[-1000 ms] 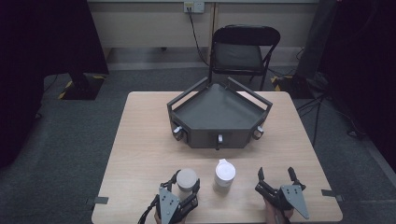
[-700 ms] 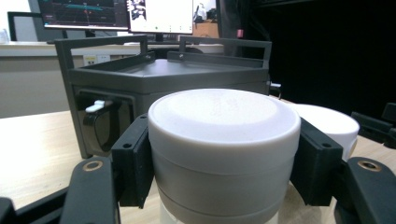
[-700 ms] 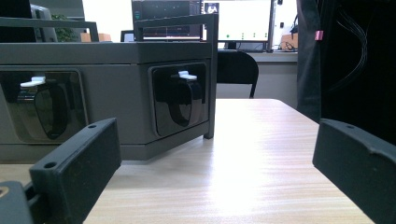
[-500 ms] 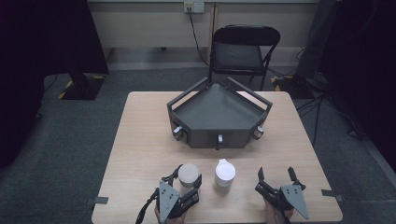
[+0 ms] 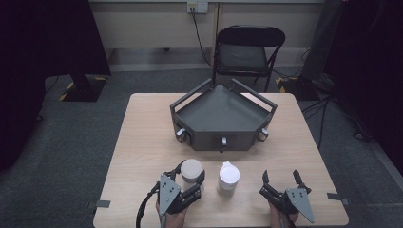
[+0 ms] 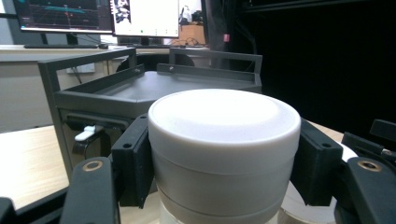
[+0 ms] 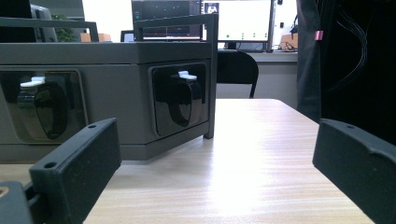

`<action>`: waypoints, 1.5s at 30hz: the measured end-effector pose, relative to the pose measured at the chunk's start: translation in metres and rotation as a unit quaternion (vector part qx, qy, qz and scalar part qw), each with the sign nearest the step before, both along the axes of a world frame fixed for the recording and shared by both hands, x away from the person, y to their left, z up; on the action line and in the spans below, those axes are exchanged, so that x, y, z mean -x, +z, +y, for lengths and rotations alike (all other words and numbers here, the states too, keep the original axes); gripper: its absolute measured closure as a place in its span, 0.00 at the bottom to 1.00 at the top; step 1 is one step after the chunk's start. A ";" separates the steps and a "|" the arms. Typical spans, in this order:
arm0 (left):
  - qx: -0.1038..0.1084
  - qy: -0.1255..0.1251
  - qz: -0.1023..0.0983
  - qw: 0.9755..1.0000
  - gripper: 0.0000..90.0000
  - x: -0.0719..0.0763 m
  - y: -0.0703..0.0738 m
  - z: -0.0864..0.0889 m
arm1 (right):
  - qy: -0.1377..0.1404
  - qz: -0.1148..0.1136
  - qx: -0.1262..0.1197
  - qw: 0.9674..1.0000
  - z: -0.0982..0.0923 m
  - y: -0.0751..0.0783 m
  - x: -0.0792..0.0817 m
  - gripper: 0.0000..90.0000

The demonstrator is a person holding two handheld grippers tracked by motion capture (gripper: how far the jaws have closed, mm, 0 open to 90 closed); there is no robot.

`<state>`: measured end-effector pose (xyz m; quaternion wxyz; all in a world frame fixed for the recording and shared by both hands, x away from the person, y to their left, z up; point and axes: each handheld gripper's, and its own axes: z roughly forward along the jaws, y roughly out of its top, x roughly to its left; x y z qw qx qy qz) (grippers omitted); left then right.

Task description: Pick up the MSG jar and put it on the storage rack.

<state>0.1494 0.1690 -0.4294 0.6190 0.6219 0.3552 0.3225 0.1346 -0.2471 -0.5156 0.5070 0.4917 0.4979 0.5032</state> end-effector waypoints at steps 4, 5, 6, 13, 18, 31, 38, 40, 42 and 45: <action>0.000 -0.005 -0.002 1.000 0.38 -0.006 0.004 0.002 | 0.000 0.000 0.000 1.000 0.000 0.000 0.000 0.00; -0.002 -0.007 -0.003 1.000 0.38 -0.007 0.005 0.003 | 0.000 0.000 0.000 1.000 0.000 0.000 0.000 0.00; -0.003 -0.008 -0.005 1.000 0.38 -0.009 0.007 0.003 | 0.000 0.000 0.000 1.000 0.000 0.000 0.000 0.00; 0.000 -0.019 -0.009 1.000 0.38 -0.023 0.018 0.008 | -0.001 0.000 0.000 1.000 0.000 0.000 0.000 0.00; -0.003 -0.014 -0.015 1.000 0.38 -0.033 0.028 0.009 | -0.001 0.000 0.000 1.000 0.000 0.000 0.000 0.00; 0.005 -0.027 -0.016 0.999 0.38 -0.063 0.050 0.014 | 0.000 0.000 0.000 1.000 0.000 0.000 0.000 0.00; 0.004 -0.031 -0.003 1.000 0.38 -0.076 0.055 0.015 | 0.000 0.000 0.000 1.000 0.000 0.000 0.000 0.00; 0.002 -0.027 -0.001 1.000 0.38 -0.080 0.058 0.014 | 0.000 0.000 0.000 1.000 0.000 0.000 0.000 0.00; 0.005 -0.023 0.002 1.000 0.38 -0.087 0.063 0.013 | 0.000 0.000 0.000 1.000 0.000 0.000 0.000 0.00; 0.001 -0.019 0.000 1.000 0.38 -0.093 0.071 0.009 | 0.000 0.000 0.000 1.000 0.000 0.000 0.000 0.00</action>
